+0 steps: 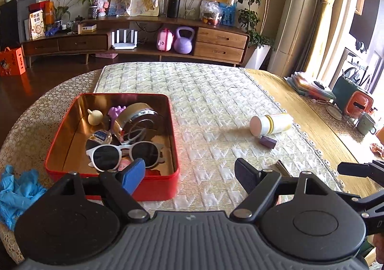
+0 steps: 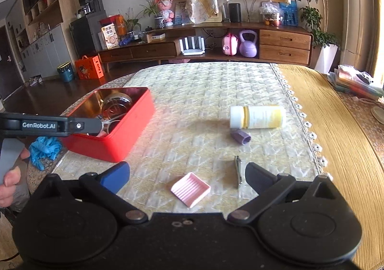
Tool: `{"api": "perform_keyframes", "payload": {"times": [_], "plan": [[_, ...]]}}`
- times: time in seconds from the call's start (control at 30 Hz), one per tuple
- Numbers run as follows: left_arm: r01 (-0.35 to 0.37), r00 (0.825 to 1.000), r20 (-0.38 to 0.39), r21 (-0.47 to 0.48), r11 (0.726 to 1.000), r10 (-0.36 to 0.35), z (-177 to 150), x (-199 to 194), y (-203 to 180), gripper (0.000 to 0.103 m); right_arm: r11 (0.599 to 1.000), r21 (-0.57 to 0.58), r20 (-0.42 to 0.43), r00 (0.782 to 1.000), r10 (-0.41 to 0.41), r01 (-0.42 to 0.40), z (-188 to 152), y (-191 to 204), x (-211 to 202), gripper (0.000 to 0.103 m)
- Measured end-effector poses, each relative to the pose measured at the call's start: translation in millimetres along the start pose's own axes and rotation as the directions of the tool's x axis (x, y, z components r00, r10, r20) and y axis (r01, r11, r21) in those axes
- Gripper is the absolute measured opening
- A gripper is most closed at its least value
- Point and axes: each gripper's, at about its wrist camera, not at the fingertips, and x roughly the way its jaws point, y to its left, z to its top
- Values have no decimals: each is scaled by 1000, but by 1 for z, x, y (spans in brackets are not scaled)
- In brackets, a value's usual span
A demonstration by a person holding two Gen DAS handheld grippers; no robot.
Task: Organize rigid objects
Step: 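Withdraw both open tools from tin toward pink soap dish and nail clipper, then close left tool on pink soap dish while right tool closes on nail clipper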
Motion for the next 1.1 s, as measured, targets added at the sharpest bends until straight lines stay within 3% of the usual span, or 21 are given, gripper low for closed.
{"api": "perform_keyframes", "payload": {"times": [0.3,0.5,0.8,1.1], "plan": [[67,997,-32,76,995,-65,-22,19,-49,82,995,31,-5,996,-94,94,-9,-39,4,103],[96,992,-93,139,986,-83,-42,40,-78,82,994,39,-28,994,-104,105,-13,-55,14,102],[103,989,-125,224,969,-77,-61,68,-106,82,995,42,-81,993,-89,92,-18,-62,42,98],[100,988,-141,265,959,-64,-68,90,-116,82,998,-2,-115,991,-66,66,-13,-60,70,77]]}}
